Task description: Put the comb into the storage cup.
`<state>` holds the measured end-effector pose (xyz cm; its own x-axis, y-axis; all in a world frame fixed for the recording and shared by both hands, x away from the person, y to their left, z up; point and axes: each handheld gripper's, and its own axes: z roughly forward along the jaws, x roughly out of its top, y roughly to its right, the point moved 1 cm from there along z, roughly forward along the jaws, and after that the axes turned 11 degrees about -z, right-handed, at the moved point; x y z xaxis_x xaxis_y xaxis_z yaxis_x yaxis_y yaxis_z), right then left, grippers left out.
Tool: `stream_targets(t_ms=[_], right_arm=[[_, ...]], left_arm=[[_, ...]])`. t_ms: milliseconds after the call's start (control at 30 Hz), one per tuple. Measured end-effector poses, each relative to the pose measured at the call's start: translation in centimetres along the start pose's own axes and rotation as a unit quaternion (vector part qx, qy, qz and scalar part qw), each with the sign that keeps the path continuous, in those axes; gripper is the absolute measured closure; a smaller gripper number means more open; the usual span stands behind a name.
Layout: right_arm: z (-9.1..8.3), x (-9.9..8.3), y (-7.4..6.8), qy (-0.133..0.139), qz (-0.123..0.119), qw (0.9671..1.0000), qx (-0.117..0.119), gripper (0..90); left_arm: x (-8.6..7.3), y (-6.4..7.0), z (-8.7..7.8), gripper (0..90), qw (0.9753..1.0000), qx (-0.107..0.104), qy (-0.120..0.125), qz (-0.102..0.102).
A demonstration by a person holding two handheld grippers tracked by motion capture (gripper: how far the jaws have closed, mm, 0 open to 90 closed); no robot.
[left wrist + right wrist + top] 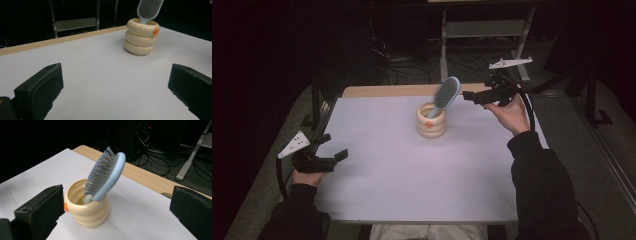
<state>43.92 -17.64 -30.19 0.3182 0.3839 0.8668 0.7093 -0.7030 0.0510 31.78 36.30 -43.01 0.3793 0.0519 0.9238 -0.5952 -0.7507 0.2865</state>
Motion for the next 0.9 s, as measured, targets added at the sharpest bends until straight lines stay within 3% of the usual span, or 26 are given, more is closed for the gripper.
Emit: stream_targets(t_ms=[367, 767, 900], right_arm=[[-1.5, -1.6, 1.0, 0.002, 0.008, 0.9999, -0.014, 0.0], [-2.6, -3.2, 1.0, 0.0, 0.007, 0.9999, -0.01, 0.0], [-3.0, -3.7, 1.0, 0.005, 0.013, 0.9999, 0.001, 0.0]], left_arm=[[0.0, -0.1, 0.0, 0.0, 1.0, 0.0, -0.002, 0.001], [0.0, 0.0, 0.0, 0.0, 1.0, -0.002, -0.004, 0.004], [0.0, 0.0, 0.0, 0.0, 1.0, -0.001, -0.006, 0.005]])
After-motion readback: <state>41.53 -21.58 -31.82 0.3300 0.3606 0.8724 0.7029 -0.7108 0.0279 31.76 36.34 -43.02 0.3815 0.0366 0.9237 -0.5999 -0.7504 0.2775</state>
